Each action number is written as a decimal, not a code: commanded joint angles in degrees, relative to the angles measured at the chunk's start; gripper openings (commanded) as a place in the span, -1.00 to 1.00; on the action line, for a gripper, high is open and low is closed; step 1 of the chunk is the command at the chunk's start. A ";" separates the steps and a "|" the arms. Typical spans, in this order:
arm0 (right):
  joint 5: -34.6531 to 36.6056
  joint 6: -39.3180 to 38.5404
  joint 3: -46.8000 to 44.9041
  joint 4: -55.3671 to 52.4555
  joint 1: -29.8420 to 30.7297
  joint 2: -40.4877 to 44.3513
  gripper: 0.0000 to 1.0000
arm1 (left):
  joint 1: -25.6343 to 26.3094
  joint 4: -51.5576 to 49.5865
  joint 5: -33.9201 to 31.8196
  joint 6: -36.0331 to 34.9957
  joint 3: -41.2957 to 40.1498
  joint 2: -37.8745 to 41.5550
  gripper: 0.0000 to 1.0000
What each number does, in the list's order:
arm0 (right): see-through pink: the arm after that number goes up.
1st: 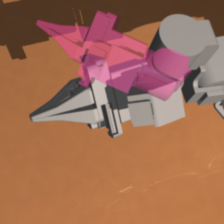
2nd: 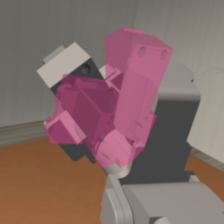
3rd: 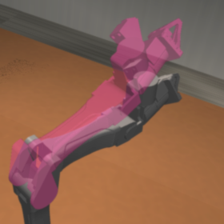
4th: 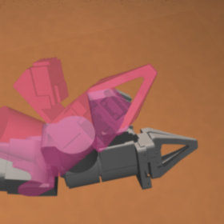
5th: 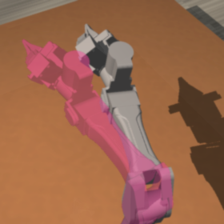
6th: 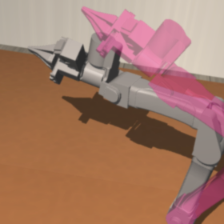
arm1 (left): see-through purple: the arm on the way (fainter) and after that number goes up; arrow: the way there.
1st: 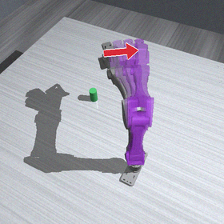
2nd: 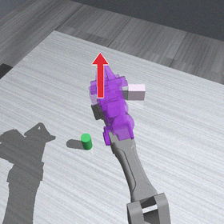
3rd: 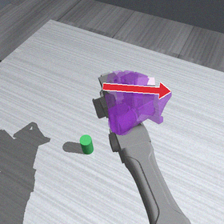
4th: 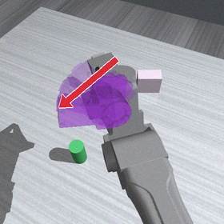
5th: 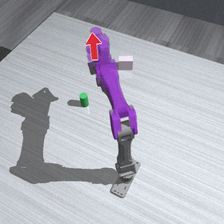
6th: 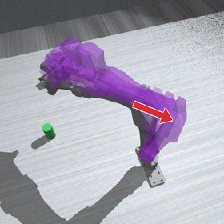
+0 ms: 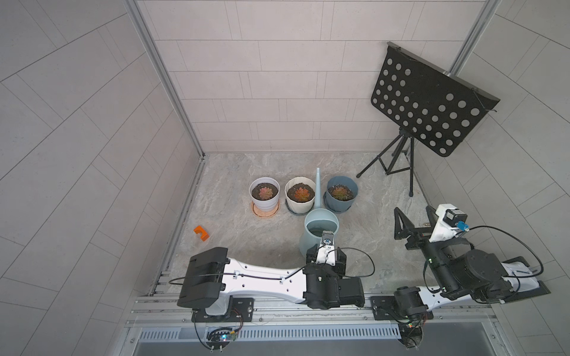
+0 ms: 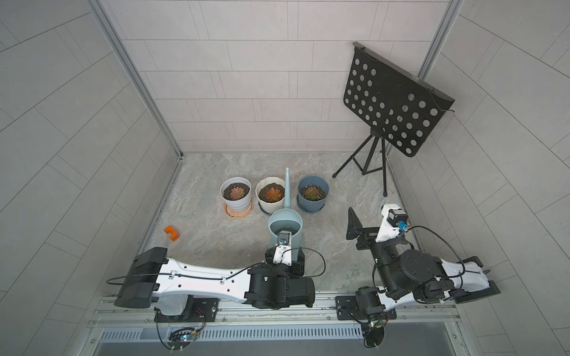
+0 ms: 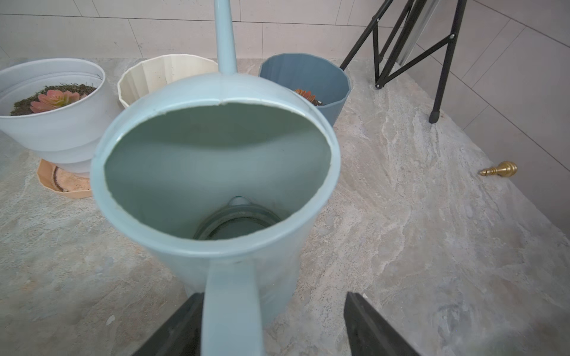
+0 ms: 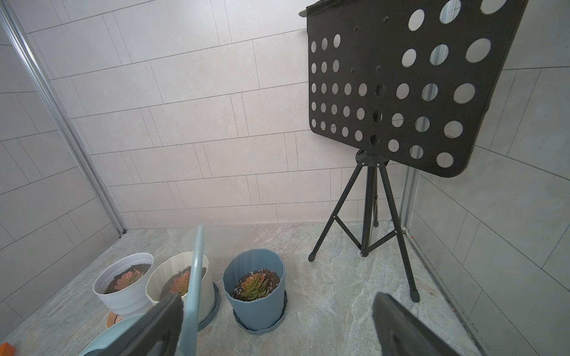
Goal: Water the succulent around the soil edge
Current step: Pick up the watering can from the center of the board.
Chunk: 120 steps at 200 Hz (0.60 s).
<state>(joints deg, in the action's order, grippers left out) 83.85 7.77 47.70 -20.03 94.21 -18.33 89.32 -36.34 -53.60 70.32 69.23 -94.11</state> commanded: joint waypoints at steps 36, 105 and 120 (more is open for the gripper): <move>11.13 0.45 1.10 -0.97 -0.10 0.31 1.00 | -1.43 1.09 -0.23 -4.45 -1.61 0.21 -0.48; 10.64 -0.05 2.57 -1.44 -0.09 -1.53 1.00 | 1.03 -6.24 -1.13 -7.42 -4.32 10.59 -0.95; 10.45 -0.17 2.82 -1.33 -0.11 -1.92 1.00 | 4.45 -6.88 -3.02 -10.00 -4.89 14.32 -1.00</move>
<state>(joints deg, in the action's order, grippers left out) 83.85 7.75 49.43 -20.45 94.21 -19.07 89.60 -39.94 -51.79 64.38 64.88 -86.48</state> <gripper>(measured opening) 0.997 0.229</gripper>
